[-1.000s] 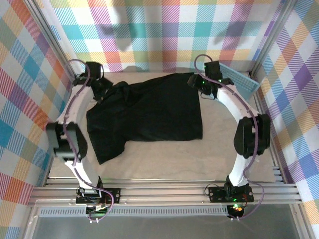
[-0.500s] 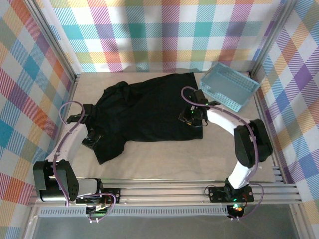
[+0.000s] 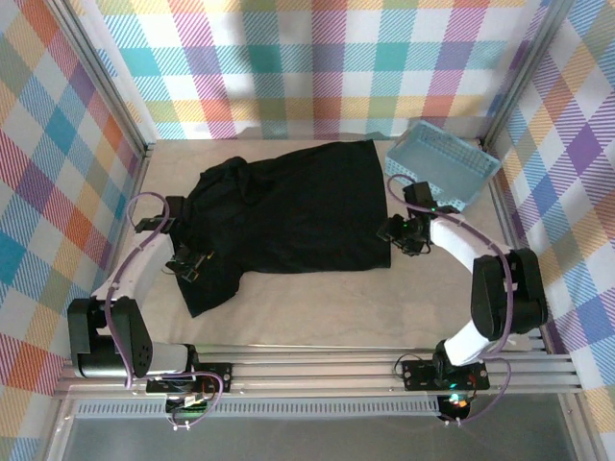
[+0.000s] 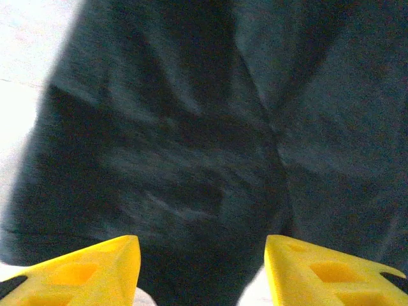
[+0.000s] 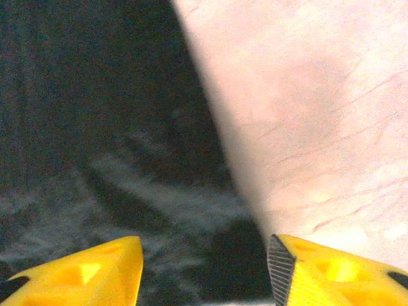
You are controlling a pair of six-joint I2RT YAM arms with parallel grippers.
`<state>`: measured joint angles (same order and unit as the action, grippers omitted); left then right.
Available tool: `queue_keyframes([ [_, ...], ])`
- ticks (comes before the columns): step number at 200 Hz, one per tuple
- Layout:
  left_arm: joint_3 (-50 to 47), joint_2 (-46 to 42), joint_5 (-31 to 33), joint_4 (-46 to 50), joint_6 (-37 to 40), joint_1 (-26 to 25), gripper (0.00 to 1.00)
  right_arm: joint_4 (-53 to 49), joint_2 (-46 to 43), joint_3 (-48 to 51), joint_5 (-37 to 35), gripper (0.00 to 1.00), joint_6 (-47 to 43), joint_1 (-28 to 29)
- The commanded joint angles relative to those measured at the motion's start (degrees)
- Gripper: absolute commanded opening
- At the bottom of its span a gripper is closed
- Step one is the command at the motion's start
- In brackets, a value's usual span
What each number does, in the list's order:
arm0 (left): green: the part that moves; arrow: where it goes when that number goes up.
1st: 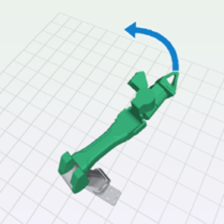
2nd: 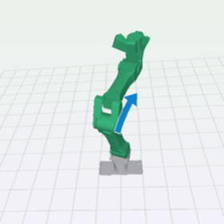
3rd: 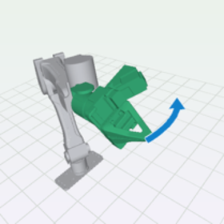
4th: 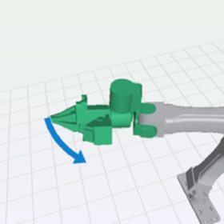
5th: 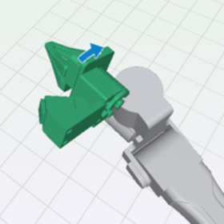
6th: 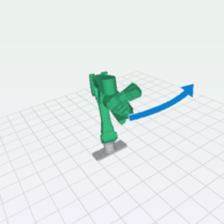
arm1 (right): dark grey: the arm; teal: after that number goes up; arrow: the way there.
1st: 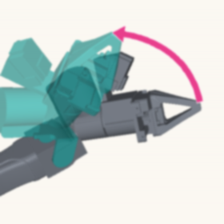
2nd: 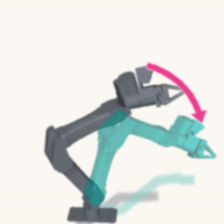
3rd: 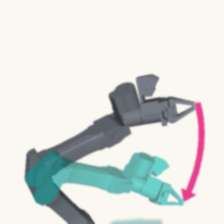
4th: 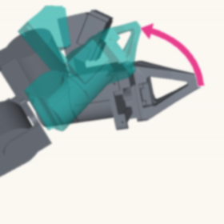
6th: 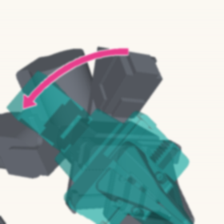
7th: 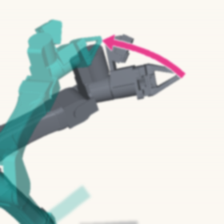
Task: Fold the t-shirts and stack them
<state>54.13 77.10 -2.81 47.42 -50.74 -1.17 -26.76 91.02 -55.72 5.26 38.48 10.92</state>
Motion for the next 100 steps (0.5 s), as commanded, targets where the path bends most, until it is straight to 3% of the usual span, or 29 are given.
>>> queue_keyframes([
  [1, -1.2, -1.8, -8.9, -8.5, 3.7, -1.7, 0.57, 4.9, 3.9, 0.0, 11.0, 0.58, -7.6, -3.1],
  [26, -5.1, -5.9, -19.5, -22.5, 5.6, -4.6, 0.59, 5.8, 7.2, -1.7, 17.9, 0.59, -9.2, -4.9],
  [44, -6.6, -6.7, -24.4, -26.4, 5.9, -6.5, 0.58, 6.2, 8.6, -2.0, 19.4, 0.53, -9.2, -4.9],
  [81, -7.2, -8.8, -23.9, -23.7, 7.2, -9.8, 0.56, 5.2, 9.4, -2.5, 18.1, 0.32, -8.6, -4.9],
  [100, -7.8, -10.4, -23.3, -23.7, 6.4, -9.8, 0.55, 3.0, 8.5, -3.3, 16.2, 0.27, -9.1, -4.9],
])
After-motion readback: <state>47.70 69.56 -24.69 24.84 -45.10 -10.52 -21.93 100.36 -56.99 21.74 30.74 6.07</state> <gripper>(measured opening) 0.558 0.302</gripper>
